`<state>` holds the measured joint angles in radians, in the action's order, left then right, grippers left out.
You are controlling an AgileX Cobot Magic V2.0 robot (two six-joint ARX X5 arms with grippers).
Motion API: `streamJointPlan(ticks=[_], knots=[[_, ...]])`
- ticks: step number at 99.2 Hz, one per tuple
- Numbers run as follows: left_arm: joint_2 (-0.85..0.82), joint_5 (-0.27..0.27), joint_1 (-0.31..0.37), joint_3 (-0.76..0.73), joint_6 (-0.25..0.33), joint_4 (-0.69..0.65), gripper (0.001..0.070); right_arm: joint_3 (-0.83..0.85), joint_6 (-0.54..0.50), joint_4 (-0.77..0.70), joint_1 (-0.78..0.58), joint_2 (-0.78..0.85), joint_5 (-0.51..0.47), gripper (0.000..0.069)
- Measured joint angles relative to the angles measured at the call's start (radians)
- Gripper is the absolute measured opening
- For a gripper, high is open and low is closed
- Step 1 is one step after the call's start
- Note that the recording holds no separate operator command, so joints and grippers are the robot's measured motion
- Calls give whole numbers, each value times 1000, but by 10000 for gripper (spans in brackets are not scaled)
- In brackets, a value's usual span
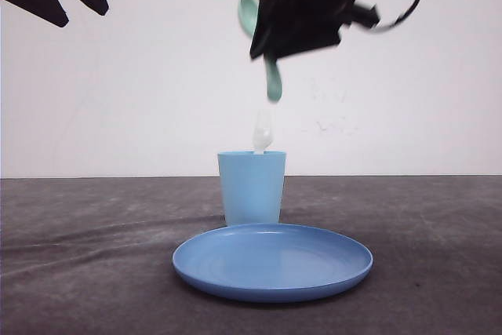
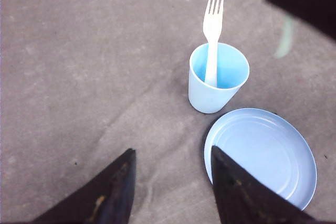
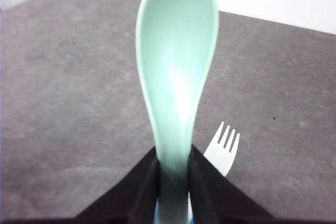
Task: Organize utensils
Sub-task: 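Lift the spoon with the right gripper and lower it into the cup, then open the right gripper to release the spoon in the cup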
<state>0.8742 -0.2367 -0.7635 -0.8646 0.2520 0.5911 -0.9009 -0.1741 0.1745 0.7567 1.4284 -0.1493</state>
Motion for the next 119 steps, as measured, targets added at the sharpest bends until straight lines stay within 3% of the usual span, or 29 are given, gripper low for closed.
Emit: streamJointPlan(ticks=[37, 70, 77, 95, 119], knots=[[0, 0, 0, 0, 3, -2, 266, 0, 48, 175, 0, 192, 0, 83], [0, 0, 0, 0, 4, -2, 266, 0, 48, 190, -2, 257, -5, 88], [0, 0, 0, 0, 4, -2, 266, 0, 48, 194, -2, 257, -5, 121], [0, 0, 0, 0, 4, -2, 266, 0, 47, 195, -2, 257, -5, 289], [0, 0, 0, 0, 4, -2, 266, 0, 47, 128, -1, 231, -5, 315]])
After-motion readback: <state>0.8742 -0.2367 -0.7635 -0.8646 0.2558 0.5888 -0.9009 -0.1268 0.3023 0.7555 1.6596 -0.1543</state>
